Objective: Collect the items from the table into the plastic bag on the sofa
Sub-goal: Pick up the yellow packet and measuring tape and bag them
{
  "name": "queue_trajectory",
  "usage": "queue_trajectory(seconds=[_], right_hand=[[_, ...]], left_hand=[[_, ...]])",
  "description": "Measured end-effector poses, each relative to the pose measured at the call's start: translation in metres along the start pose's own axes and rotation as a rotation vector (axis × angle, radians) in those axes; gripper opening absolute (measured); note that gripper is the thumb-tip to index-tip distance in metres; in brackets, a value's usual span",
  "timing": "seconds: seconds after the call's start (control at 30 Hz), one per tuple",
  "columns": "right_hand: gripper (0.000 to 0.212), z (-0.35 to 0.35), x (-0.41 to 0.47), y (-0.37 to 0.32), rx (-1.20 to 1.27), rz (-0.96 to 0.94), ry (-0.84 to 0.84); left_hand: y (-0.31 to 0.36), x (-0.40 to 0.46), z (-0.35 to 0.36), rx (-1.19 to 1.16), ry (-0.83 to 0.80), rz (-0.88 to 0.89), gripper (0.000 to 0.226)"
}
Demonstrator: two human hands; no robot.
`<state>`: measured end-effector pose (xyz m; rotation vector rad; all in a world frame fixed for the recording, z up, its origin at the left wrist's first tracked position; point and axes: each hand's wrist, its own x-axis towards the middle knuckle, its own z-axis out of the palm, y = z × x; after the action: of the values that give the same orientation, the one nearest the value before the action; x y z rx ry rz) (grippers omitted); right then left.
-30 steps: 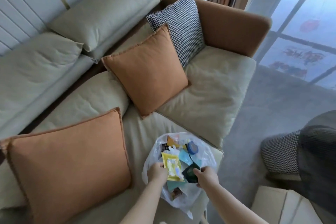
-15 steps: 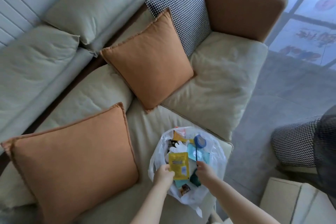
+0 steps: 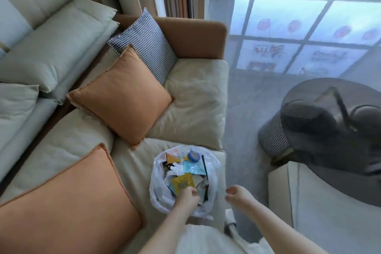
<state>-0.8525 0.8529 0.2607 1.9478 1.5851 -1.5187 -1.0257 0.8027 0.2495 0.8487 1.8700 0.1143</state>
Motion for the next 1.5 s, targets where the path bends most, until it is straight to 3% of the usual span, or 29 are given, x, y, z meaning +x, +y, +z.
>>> queue_trajectory(seconds=[0.23, 0.37, 0.53, 0.8, 0.97, 1.07, 1.3, 1.5], right_hand=[[0.04, -0.018, -0.052, 0.065, 0.151, 0.085, 0.134], [0.038, -0.02, -0.076, 0.106, 0.242, 0.125, 0.174], [0.033, -0.013, -0.121, 0.179, 0.262, 0.175, 0.239], [0.05, 0.032, -0.221, 0.329, 0.356, 0.325, 0.348], [0.052, 0.07, -0.294, 0.418, 0.438, 0.466, 0.447], [0.05, 0.094, -0.334, 0.465, 0.539, 0.562, 0.505], [0.051, 0.138, -0.398, 0.544, 0.815, 0.757, 0.587], [0.048, 0.148, -0.404, 0.587, 1.007, 0.869, 0.623]], left_hand=[[0.043, -0.033, 0.048, 0.278, -0.129, 0.226, 0.024], [0.063, -0.049, 0.083, 0.402, -0.212, 0.313, 0.038], [0.074, -0.079, 0.141, 0.575, -0.266, 0.407, 0.036], [0.063, -0.162, 0.264, 0.784, -0.397, 0.512, 0.039], [0.043, -0.228, 0.35, 0.841, -0.53, 0.601, 0.024], [0.032, -0.262, 0.4, 0.907, -0.599, 0.647, 0.027], [0.022, -0.321, 0.486, 1.108, -0.754, 0.699, 0.024], [0.039, -0.325, 0.549, 1.287, -0.839, 0.729, 0.027]])
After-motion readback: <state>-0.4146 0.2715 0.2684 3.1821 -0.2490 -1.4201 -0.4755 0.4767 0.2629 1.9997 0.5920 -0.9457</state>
